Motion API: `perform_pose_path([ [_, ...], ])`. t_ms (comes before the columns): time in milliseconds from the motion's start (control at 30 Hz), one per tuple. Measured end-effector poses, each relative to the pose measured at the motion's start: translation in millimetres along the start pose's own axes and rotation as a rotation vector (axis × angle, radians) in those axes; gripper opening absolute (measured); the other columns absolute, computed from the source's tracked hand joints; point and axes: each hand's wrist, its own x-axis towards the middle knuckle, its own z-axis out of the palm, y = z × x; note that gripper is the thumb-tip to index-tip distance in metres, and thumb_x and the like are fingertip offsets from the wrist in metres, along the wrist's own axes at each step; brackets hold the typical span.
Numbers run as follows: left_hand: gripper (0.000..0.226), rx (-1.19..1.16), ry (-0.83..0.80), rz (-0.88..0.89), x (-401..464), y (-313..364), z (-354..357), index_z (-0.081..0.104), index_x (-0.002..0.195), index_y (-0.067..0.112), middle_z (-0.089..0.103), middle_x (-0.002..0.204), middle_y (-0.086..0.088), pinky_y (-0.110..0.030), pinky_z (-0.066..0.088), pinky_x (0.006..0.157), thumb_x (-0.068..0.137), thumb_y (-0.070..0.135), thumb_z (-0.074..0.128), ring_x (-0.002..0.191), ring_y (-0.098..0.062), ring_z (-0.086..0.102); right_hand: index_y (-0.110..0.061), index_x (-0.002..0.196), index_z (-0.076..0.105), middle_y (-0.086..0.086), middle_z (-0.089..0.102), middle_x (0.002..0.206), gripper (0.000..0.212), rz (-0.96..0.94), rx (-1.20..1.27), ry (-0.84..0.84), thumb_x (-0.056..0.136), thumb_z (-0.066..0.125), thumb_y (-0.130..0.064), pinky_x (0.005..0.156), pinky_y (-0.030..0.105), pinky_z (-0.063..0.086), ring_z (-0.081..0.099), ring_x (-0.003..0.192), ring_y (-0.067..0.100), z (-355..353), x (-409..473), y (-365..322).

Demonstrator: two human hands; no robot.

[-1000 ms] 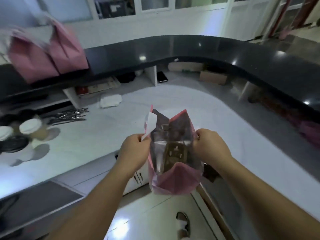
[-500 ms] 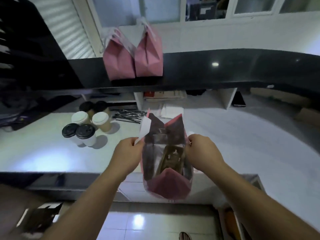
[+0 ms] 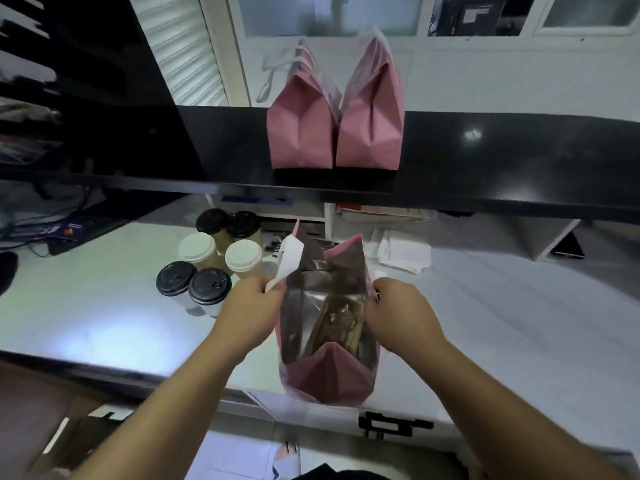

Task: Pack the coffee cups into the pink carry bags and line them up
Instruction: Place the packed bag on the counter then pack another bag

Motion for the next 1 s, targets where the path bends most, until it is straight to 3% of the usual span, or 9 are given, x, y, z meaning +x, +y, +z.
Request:
perform_pose_path([
  [133, 0.034, 0.048, -0.086, 0.056, 40.9, -13.9, -19.0, 0.074, 0.092, 0.025, 0.073, 0.077, 0.005, -0.030, 0.046, 0.062, 0.096, 0.049, 0.051, 0.077, -0.016, 0.067, -0.020, 0.090, 0.065, -0.002, 0.068, 0.076, 0.023, 0.051, -0.034, 0.034, 0.099, 0.048, -0.031, 0.054, 0.031, 0.054, 0.064, 0.062, 0.017, 19.2, 22.1, -27.8],
  [267, 0.040, -0.011, -0.347, 0.071, 69.6, -26.6, -31.9, 0.069, 0.124, 0.037, 0.075, 0.108, 0.018, -0.036, 0.057, 0.083, 0.096, 0.061, 0.054, 0.100, -0.009, 0.070, -0.022, 0.087, 0.065, -0.001, 0.069, 0.078, 0.027, 0.133, -0.028, 0.043, 0.102, 0.047, -0.037, 0.061, 0.034, 0.058, 0.064, 0.065, 0.016, 31.1, 32.7, -39.7],
  [367, 0.065, -0.108, -0.579, 0.047, 80.0, -32.0, -39.8, 0.059, 0.140, 0.041, 0.068, 0.132, 0.016, -0.045, 0.058, 0.099, 0.081, 0.067, 0.061, 0.115, -0.012, 0.069, -0.026, 0.077, 0.060, -0.006, 0.065, 0.070, 0.029, 0.162, -0.014, 0.063, 0.101, 0.050, -0.039, 0.050, 0.027, 0.047, 0.061, 0.059, 0.012, 35.6, 34.1, -42.7],
  [500, 0.065, -0.166, -0.737, 0.108, 90.2, -35.1, -45.9, 0.054, 0.144, 0.043, 0.064, 0.138, 0.013, -0.048, 0.056, 0.102, 0.083, 0.060, 0.072, 0.120, -0.016, 0.067, -0.030, 0.070, 0.055, -0.012, 0.058, 0.061, 0.032, 0.182, -0.002, 0.056, 0.101, 0.053, -0.041, 0.044, 0.019, 0.032, 0.056, 0.052, 0.006, 33.7, 28.6, -46.1],
  [600, 0.079, -0.122, -0.842, 0.109, 98.7, -36.7, -56.5, 0.046, 0.148, 0.049, 0.058, 0.140, 0.024, -0.037, 0.054, 0.104, 0.077, 0.056, 0.080, 0.123, -0.009, 0.064, -0.029, 0.074, 0.060, -0.010, 0.061, 0.062, 0.030, 0.172, 0.009, 0.046, 0.101, 0.053, -0.042, 0.045, 0.020, 0.031, 0.058, 0.054, 0.007, 30.8, 26.3, -44.3],
  [700, 0.080, 0.040, -0.974, 0.120, 108.9, -38.5, -76.8, 0.044, 0.147, 0.052, 0.058, 0.132, 0.033, -0.021, 0.054, 0.094, 0.076, 0.037, 0.077, 0.118, 0.005, 0.061, -0.027, 0.079, 0.065, -0.008, 0.067, 0.068, 0.029, 0.156, 0.032, 0.023, 0.100, 0.052, -0.042, 0.049, 0.023, 0.038, 0.062, 0.059, 0.010, 27.0, 25.4, -40.0],
  [800, 0.064, 0.279, -0.683, 0.155, 124.9, -54.6, -85.8, 0.051, 0.145, 0.037, 0.064, 0.129, 0.013, -0.029, 0.057, 0.087, 0.086, 0.021, 0.070, 0.112, -0.010, 0.066, -0.027, 0.082, 0.067, -0.010, 0.068, 0.069, 0.029, 0.153, 0.045, 0.005, 0.100, 0.052, -0.045, 0.050, 0.022, 0.042, 0.064, 0.059, 0.010, 25.0, 25.9, -37.9],
  [900, 0.068, 0.755, -0.273, 0.289, 137.9, -80.2, -84.8, 0.048, 0.149, 0.026, 0.056, 0.143, 0.003, -0.038, 0.048, 0.100, 0.085, 0.034, 0.072, 0.128, -0.021, 0.056, -0.028, 0.078, 0.066, -0.008, 0.068, 0.064, 0.032, 0.151, 0.076, 0.015, 0.099, 0.053, -0.048, 0.048, 0.022, 0.042, 0.064, 0.054, 0.010, 24.0, 27.2, -36.3],
  [1000, 0.077, 0.889, -0.151, 0.293, 146.7, -112.1, -83.9, 0.049, 0.143, 0.029, 0.050, 0.147, 0.005, -0.043, 0.039, 0.108, 0.074, 0.048, 0.076, 0.134, -0.024, 0.048, -0.027, 0.076, 0.066, -0.008, 0.068, 0.062, 0.032, 0.144, 0.090, 0.009, 0.098, 0.054, -0.046, 0.048, 0.025, 0.046, 0.065, 0.054, 0.011, 24.5, 28.3, -36.2],
])
